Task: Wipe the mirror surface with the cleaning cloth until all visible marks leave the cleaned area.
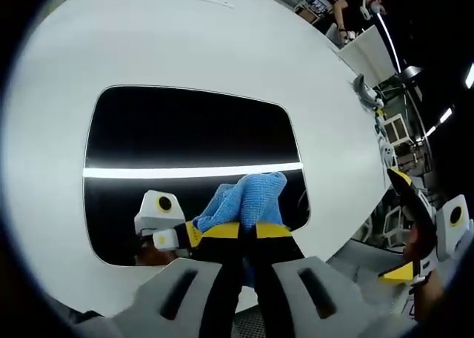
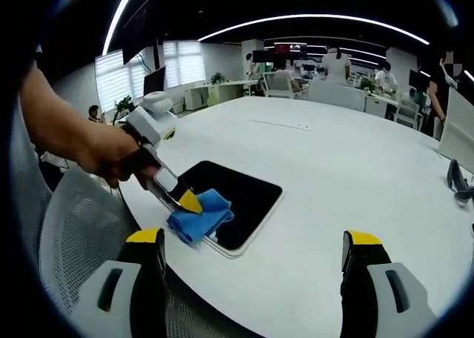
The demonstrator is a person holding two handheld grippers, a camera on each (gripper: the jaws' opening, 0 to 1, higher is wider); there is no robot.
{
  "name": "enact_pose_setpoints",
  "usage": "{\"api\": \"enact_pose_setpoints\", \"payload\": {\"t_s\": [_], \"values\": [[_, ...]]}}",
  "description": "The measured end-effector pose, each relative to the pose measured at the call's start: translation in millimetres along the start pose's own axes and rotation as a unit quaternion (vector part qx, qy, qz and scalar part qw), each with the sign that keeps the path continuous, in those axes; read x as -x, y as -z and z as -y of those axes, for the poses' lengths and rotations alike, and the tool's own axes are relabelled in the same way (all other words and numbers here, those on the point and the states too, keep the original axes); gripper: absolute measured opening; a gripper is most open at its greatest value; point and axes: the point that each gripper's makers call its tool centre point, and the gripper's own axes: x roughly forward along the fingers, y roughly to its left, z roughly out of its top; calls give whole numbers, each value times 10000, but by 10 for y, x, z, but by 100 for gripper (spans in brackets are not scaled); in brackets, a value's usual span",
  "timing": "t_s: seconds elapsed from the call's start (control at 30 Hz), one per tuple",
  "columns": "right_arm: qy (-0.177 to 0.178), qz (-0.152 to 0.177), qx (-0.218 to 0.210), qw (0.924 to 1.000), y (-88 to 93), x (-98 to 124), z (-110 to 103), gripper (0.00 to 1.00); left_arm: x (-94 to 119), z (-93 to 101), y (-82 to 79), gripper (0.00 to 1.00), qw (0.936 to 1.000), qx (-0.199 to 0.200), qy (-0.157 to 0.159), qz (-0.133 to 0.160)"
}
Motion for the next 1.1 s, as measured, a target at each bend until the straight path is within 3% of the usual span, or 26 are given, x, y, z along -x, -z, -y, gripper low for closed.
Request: {"api": "enact_pose_setpoints", "payload": {"t_s": [0.33,0.93,1.0,1.1], "values": [[39,19,1,10000,-15,-3,13,99,62,-133,-14,1,9999,160,-50,-4],[75,47,-38,10000,-18,5,29,99,62,-125,-30,1,9998,164,-44,88],[86,55,-41,9999,-21,6,35,99,50,-128,-73,1,9999,10,-80,104],[89,54,-43,9999,-20,7,36,99,38,-136,-113,1,9999,83,-66,78]]}}
